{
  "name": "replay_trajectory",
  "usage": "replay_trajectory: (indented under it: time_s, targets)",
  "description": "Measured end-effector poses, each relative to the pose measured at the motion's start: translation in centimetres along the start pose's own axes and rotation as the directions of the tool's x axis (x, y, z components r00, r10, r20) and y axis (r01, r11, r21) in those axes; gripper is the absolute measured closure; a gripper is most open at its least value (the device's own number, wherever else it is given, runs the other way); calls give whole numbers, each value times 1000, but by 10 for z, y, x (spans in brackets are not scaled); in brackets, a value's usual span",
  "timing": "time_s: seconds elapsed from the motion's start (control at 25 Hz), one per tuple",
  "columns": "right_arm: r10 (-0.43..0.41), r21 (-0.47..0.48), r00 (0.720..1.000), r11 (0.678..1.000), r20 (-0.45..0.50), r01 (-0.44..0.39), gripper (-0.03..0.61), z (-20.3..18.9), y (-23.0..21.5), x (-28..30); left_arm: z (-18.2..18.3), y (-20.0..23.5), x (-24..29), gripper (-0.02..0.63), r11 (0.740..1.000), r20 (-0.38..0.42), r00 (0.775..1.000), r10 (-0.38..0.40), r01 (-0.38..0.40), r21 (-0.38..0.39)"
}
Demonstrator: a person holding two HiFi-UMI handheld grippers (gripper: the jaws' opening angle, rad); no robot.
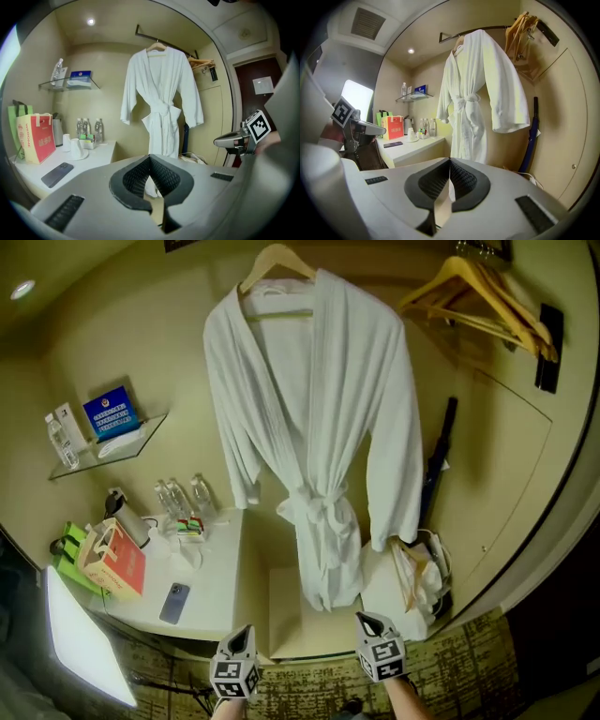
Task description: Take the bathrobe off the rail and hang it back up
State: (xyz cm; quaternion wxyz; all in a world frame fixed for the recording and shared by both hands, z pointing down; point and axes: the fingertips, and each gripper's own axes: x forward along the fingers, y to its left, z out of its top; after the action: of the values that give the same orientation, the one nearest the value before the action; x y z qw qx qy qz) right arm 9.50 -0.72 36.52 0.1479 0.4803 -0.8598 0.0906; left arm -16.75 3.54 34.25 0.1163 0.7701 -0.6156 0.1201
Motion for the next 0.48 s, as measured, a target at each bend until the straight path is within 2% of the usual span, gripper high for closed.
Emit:
replay_trajectory:
  time_s: [0.08,0.28,0.4,0.48]
  targets:
    - [18,-10,999,1000,42,-17,552,23,-8,6,17,-3,11,614,1000,23,1000,11,-11,12]
    - [45,-115,987,993,156,-27,551,89,-31,27,77,-16,38,614,997,91,996,-5,-1,71]
    - [80,-185,969,982,233,-37,542,152,-26,25,115,-20,54,614,993,141,989,-47,30,118]
    - [79,-256,952,967,294,-1,528,202,-30,23,145,-21,71,614,990,196,977,-83,58,129]
